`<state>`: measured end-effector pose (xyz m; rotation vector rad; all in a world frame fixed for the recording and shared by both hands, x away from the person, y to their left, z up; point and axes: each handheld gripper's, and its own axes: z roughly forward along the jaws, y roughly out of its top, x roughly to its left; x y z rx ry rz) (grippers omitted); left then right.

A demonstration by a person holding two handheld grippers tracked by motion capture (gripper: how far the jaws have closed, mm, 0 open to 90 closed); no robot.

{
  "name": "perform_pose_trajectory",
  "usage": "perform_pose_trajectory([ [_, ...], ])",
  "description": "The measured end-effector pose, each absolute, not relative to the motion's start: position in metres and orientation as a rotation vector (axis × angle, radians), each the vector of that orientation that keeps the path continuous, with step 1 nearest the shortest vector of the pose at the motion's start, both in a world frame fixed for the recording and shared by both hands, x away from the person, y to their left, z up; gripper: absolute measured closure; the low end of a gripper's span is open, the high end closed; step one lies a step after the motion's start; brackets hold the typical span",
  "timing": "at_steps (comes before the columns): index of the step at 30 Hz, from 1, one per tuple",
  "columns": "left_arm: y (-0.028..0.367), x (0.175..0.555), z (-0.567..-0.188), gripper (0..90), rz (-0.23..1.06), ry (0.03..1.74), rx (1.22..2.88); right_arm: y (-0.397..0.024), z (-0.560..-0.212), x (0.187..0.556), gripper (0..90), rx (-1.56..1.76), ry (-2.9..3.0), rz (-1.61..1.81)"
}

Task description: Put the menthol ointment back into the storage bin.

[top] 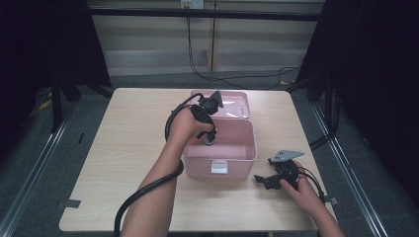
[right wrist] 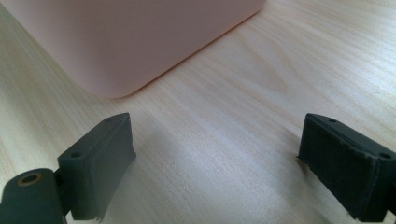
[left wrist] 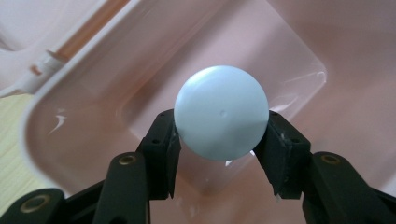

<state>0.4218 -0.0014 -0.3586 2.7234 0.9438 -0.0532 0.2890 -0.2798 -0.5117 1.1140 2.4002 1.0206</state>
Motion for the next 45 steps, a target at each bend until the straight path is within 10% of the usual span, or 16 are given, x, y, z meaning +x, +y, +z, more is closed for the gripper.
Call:
perform_pose_trajectory([
  [45,-0.021,0.434,-0.43,51.0,0.003,1.196,2.633,-0.28,-0.512,0.289,9.5,1.114,2.398,1.023],
])
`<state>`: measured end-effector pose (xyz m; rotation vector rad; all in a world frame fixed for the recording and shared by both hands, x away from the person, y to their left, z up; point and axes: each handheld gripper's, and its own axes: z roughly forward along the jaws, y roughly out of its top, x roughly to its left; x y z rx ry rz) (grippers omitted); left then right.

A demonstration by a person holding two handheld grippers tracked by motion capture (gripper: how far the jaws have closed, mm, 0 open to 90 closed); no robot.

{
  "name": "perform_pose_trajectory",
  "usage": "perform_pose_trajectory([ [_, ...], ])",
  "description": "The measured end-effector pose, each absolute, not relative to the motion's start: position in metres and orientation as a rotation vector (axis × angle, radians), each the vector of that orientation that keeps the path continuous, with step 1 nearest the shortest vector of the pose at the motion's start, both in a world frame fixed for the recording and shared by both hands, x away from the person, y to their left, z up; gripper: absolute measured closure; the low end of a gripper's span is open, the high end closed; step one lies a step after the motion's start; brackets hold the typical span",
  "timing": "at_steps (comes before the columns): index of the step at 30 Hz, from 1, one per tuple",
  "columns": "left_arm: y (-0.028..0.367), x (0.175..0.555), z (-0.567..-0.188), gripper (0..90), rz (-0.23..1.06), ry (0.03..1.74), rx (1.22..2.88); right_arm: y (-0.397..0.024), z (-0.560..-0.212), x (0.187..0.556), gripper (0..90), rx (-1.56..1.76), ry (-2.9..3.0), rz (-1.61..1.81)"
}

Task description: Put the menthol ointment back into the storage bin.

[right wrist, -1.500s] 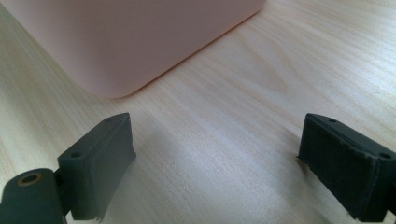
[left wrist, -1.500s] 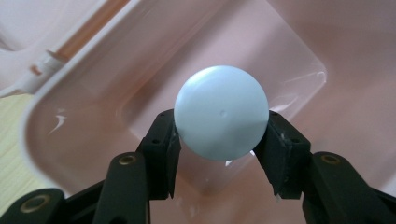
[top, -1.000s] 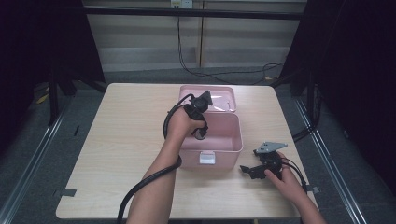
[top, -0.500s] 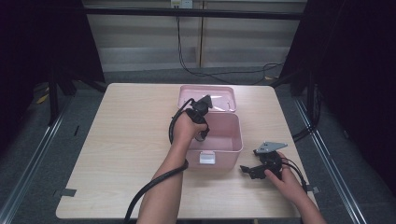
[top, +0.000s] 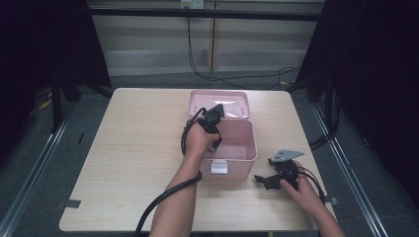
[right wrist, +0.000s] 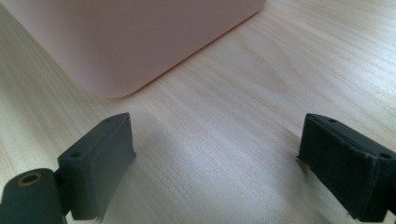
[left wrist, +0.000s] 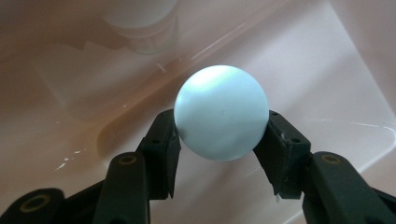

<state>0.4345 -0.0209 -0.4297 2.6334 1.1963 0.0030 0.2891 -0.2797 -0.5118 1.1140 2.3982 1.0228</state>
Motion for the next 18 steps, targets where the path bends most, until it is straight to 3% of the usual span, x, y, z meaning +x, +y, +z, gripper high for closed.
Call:
perform_pose_trajectory([
  [18,-0.0193,0.4354,-0.4382,50.9,0.052,1.237,2.623,-0.2798,-0.5118,0.2891,9.5,1.114,2.398,1.022],
])
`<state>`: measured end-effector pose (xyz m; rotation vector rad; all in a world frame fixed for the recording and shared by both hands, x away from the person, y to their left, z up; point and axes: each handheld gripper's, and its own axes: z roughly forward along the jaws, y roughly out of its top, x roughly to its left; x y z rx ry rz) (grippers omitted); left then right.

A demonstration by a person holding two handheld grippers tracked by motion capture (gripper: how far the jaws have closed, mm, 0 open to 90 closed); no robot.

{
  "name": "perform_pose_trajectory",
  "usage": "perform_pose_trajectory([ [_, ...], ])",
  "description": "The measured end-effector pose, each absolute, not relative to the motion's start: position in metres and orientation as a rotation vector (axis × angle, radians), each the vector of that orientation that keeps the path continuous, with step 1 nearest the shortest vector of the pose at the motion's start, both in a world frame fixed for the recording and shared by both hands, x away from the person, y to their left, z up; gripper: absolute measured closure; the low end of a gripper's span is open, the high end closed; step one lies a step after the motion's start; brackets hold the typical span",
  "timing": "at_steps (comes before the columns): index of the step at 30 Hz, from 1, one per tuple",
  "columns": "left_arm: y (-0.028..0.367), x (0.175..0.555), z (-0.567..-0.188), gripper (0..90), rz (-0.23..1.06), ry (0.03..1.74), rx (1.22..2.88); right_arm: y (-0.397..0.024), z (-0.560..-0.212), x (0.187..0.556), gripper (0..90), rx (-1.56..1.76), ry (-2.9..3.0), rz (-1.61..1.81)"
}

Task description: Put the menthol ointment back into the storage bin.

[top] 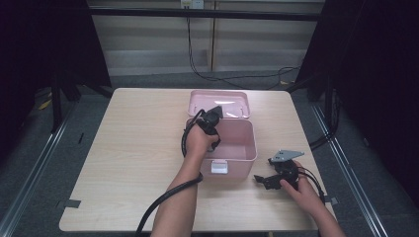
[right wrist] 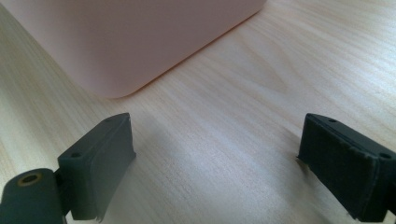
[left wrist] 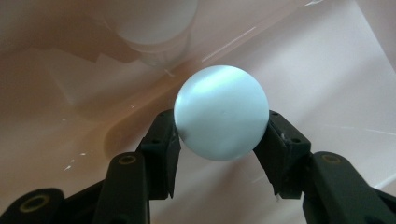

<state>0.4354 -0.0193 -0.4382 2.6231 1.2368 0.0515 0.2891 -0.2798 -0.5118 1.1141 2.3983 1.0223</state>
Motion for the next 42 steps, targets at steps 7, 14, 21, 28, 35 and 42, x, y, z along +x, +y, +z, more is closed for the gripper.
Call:
perform_pose_trajectory([
  [7,-0.021,0.434,-0.439,50.8,0.054,1.222,2.621,-0.28,-0.512,0.289,9.5,1.114,2.398,1.022],
  [14,-0.021,0.435,-0.439,50.2,0.07,1.206,2.625,-0.28,-0.512,0.289,9.5,1.115,2.398,1.022],
  [21,-0.021,0.434,-0.438,47.6,0.077,1.193,2.616,-0.28,-0.512,0.289,9.5,1.114,2.399,1.024],
  [28,-0.02,0.435,-0.435,46.0,0.068,1.199,2.604,-0.28,-0.512,0.289,9.5,1.114,2.399,1.024],
  [35,-0.019,0.435,-0.43,40.8,0.05,1.209,2.599,-0.28,-0.512,0.289,9.5,1.114,2.398,1.023],
  [42,-0.018,0.435,-0.423,33.9,0.045,1.219,2.579,-0.28,-0.512,0.289,9.5,1.112,2.397,1.022],
])
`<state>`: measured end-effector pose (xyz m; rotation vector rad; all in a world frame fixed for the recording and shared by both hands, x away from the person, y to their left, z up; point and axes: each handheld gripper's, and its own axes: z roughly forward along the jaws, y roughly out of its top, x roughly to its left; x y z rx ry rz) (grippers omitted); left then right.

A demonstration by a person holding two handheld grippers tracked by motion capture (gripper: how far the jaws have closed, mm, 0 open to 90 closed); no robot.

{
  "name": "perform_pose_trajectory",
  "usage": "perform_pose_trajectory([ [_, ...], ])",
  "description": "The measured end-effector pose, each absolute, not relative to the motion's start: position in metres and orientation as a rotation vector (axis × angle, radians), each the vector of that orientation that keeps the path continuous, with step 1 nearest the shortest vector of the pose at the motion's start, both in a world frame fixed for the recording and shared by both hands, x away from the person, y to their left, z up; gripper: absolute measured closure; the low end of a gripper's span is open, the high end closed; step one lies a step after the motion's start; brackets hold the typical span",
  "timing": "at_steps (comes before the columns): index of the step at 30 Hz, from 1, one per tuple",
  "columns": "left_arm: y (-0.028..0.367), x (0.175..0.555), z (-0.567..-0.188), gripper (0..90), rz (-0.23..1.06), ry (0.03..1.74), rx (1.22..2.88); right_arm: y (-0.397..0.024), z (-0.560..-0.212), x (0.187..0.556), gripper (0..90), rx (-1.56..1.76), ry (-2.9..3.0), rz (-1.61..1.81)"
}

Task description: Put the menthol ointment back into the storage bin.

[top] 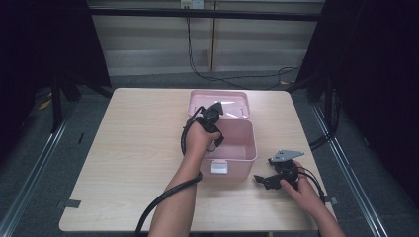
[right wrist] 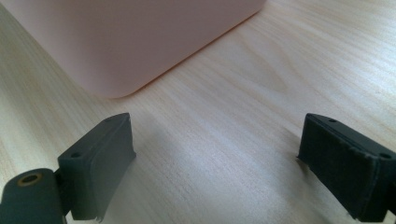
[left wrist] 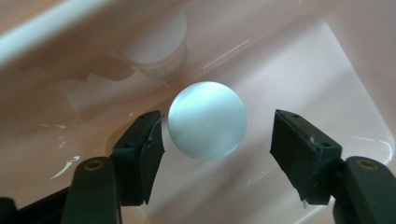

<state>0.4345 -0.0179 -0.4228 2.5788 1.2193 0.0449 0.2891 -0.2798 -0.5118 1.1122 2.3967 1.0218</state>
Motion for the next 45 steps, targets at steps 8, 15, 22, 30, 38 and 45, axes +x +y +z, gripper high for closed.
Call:
perform_pose_trajectory([
  [8,-0.017,0.433,-0.414,26.7,0.047,1.236,2.57,-0.28,-0.512,0.289,9.5,1.112,2.397,1.022],
  [15,-0.011,0.431,-0.407,24.5,0.046,1.245,2.554,-0.28,-0.512,0.289,9.5,1.113,2.401,1.022],
  [22,-0.006,0.428,-0.399,23.2,0.038,1.242,2.546,-0.28,-0.512,0.289,9.5,1.113,2.4,1.021],
  [30,-0.001,0.423,-0.383,21.7,0.02,1.214,2.543,-0.28,-0.512,0.289,9.5,1.114,2.4,1.021],
  [38,0.004,0.42,-0.367,21.8,0.004,1.19,2.553,-0.28,-0.512,0.289,9.5,1.113,2.4,1.021],
  [45,0.015,0.418,-0.352,21.8,-0.021,1.183,2.542,-0.28,-0.512,0.289,9.5,1.114,2.4,1.023],
])
